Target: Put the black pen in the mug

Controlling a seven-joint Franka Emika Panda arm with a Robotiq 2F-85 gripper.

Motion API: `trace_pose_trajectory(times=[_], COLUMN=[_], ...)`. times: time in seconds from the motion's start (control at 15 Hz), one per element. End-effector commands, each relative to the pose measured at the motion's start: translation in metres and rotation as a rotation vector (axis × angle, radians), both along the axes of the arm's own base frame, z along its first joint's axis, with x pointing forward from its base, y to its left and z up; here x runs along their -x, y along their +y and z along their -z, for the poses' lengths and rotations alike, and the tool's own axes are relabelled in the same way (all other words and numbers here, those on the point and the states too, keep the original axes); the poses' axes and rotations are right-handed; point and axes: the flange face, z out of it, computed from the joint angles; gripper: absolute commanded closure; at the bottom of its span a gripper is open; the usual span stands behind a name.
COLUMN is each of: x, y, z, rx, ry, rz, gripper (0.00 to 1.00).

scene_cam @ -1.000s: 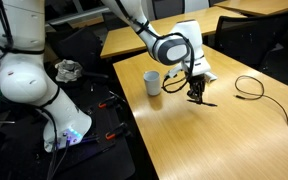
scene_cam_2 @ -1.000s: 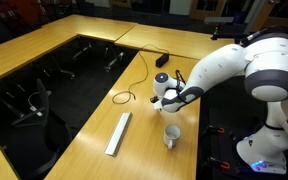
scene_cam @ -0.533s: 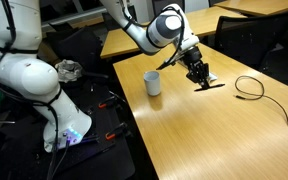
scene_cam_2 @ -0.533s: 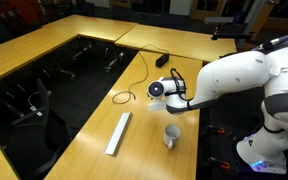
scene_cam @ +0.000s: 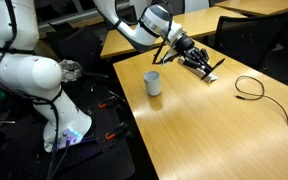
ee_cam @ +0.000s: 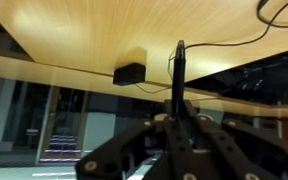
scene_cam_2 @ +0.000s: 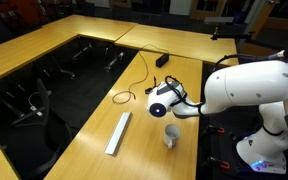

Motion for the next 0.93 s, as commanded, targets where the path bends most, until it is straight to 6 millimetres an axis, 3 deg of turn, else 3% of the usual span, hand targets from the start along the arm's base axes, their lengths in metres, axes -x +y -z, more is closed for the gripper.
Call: trace_pose_trajectory(times=[0.0, 0.4, 0.47, 0.67, 0.87], x=[-0.001, -0.001, -0.001, -0.001, 0.006], y=[0.0, -0.004, -0.004, 0.018, 0.052], z=[-0.004, -0.005, -0.005, 0.001, 0.0], rx=[0.008, 0.014, 0.014, 0.17, 0.35], ry=[-0.008, -0.009, -0.009, -0.046, -0.135], rz=[-0.002, 0.003, 0.003, 0.024, 0.069], gripper=[0.89, 0.89, 0.97, 0.97, 0.97])
